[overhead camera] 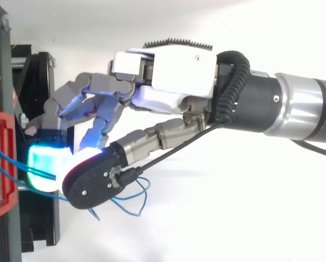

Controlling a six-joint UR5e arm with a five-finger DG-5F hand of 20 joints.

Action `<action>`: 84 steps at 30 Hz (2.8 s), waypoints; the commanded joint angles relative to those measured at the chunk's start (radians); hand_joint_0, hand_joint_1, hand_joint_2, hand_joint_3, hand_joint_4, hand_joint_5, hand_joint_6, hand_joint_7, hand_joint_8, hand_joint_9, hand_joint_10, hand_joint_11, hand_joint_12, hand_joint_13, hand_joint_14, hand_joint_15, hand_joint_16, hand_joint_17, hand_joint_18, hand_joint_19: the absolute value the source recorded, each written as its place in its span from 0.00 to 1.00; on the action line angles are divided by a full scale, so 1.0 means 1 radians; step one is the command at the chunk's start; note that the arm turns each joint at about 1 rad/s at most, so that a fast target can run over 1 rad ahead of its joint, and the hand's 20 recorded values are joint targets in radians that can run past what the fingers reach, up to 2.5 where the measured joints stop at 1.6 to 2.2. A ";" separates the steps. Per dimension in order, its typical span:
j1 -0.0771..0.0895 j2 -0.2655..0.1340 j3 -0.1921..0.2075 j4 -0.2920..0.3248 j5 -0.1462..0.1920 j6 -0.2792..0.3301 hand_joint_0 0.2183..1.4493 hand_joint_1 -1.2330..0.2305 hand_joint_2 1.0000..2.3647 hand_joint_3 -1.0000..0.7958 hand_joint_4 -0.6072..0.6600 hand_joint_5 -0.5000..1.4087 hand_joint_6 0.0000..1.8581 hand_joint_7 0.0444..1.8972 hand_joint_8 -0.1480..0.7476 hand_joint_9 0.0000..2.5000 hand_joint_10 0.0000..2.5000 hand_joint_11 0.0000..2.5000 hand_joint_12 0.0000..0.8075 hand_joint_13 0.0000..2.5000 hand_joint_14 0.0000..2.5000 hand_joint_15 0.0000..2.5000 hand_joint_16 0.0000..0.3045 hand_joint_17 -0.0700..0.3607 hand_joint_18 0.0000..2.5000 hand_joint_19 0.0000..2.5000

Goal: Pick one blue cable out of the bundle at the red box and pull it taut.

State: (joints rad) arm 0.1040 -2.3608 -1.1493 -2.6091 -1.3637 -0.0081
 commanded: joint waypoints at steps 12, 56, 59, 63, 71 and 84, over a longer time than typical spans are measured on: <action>0.003 -0.002 0.000 -0.022 0.008 0.017 0.32 0.39 0.01 0.35 0.63 0.15 0.47 0.40 0.61 0.38 0.01 0.32 0.46 0.15 0.00 0.05 0.19 0.46 0.16 0.06; 0.008 0.000 -0.001 -0.045 0.011 0.022 0.34 0.32 0.01 0.44 0.54 0.16 0.50 0.46 0.60 0.36 0.00 0.37 0.46 0.15 0.00 0.05 0.18 0.45 0.18 0.06; 0.008 0.000 -0.001 -0.045 0.011 0.022 0.35 0.32 0.01 0.46 0.50 0.16 0.50 0.46 0.60 0.36 0.00 0.37 0.46 0.15 0.00 0.06 0.18 0.45 0.18 0.05; 0.009 0.000 -0.001 -0.045 0.009 0.022 0.36 0.30 0.01 0.46 0.45 0.16 0.50 0.46 0.59 0.36 0.00 0.37 0.46 0.15 0.00 0.06 0.18 0.45 0.18 0.05; 0.011 0.000 -0.001 -0.045 0.011 0.030 0.34 0.30 0.01 0.42 0.53 0.16 0.48 0.46 0.58 0.36 0.00 0.35 0.46 0.14 0.00 0.06 0.18 0.45 0.16 0.06; 0.013 0.000 -0.001 -0.058 0.011 0.037 0.28 0.42 0.00 0.32 0.60 0.17 0.44 0.42 0.60 0.35 0.00 0.33 0.47 0.13 0.00 0.06 0.18 0.45 0.15 0.07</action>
State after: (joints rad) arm 0.1162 -2.3609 -1.1505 -2.6660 -1.3530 0.0277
